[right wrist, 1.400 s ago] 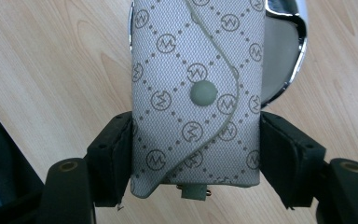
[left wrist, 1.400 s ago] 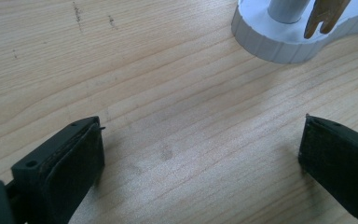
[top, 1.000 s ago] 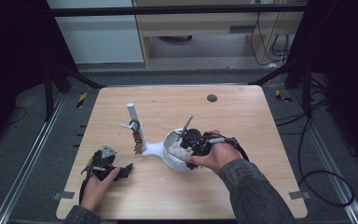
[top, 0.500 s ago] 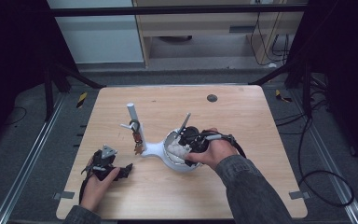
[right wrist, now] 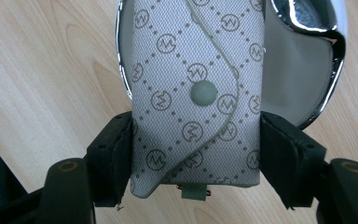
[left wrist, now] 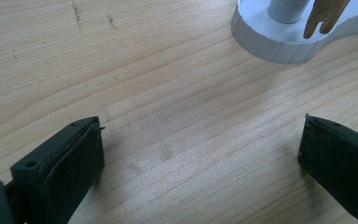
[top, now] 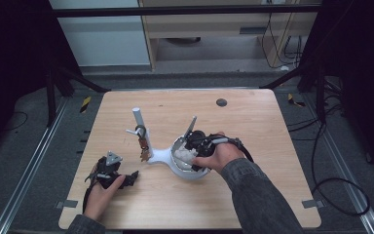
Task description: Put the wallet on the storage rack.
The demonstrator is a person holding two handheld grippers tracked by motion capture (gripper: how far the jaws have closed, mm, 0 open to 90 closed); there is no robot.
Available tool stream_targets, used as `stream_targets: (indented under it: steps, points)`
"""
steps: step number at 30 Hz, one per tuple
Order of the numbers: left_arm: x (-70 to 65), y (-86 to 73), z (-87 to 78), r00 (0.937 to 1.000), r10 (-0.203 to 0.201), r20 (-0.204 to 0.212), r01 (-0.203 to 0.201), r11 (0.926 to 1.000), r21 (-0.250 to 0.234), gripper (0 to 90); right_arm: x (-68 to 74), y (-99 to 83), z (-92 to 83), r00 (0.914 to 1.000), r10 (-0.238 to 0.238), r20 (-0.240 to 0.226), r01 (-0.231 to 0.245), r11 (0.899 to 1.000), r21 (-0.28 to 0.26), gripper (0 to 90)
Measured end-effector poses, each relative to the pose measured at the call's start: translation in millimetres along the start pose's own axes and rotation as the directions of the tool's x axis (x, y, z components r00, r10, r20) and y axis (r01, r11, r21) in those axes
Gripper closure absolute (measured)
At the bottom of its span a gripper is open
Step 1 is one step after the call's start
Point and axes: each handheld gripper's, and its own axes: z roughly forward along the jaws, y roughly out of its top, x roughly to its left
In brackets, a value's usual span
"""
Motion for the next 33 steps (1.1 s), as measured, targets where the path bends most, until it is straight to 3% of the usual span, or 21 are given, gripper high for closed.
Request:
stream_targets:
  steps: [33]
  points:
    - [0.0,0.1,-0.2,1.0000,0.000,0.000,0.000,1.0000,0.002,0.0,-8.5,11.6,11.8,0.9996,0.009,0.025,-0.009,1.000,0.011,31.5]
